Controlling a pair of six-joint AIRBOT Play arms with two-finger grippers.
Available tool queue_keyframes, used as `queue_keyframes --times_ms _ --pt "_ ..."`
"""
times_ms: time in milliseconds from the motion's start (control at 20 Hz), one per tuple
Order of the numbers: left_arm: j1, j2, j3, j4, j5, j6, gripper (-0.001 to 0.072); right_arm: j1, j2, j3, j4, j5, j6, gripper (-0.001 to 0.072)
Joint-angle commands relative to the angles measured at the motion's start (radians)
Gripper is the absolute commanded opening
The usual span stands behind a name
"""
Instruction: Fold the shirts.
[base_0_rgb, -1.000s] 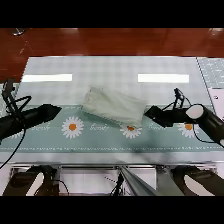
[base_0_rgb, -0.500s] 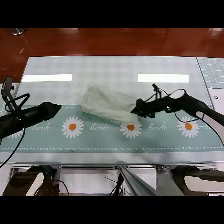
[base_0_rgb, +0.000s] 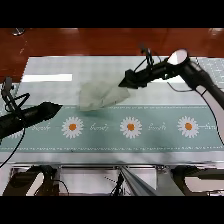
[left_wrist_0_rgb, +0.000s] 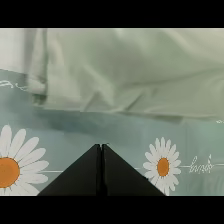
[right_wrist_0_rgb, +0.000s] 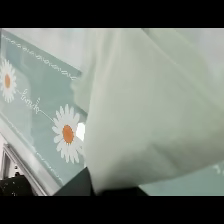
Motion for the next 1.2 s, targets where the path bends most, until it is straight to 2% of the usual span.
queue_keyframes --times_ms 0,300,600,750,900,1150 --pt "-0.001 0.000 0.000 0.000 0.000 0.000 0.0029 -0.012 -0.002 0.279 -0.225 0.148 0.142 0.0022" --pt "-0.001 0.000 0.000 0.000 -0.001 -0.002 0.0029 -0.248 0.026 0.509 -0.239 0.400 0.214 0.0022" --pt "-0.001 0.000 0.000 0.000 -0.001 -0.003 0.0028 -0.611 0.137 0.512 -0.226 0.574 0.259 0.0022" --pt "-0.001 0.000 0.000 0.000 0.001 -0.003 0.0028 -0.773 0.169 0.508 -0.270 0.665 0.254 0.0020" --pt "-0.001 0.000 0.000 0.000 0.000 -0.003 0.0029 -0.903 0.243 0.423 -0.330 0.665 0.265 0.0020" --pt "-0.001 0.000 0.000 0.000 0.000 -0.003 0.0029 -1.117 0.440 0.069 -0.512 0.665 0.264 0.0020"
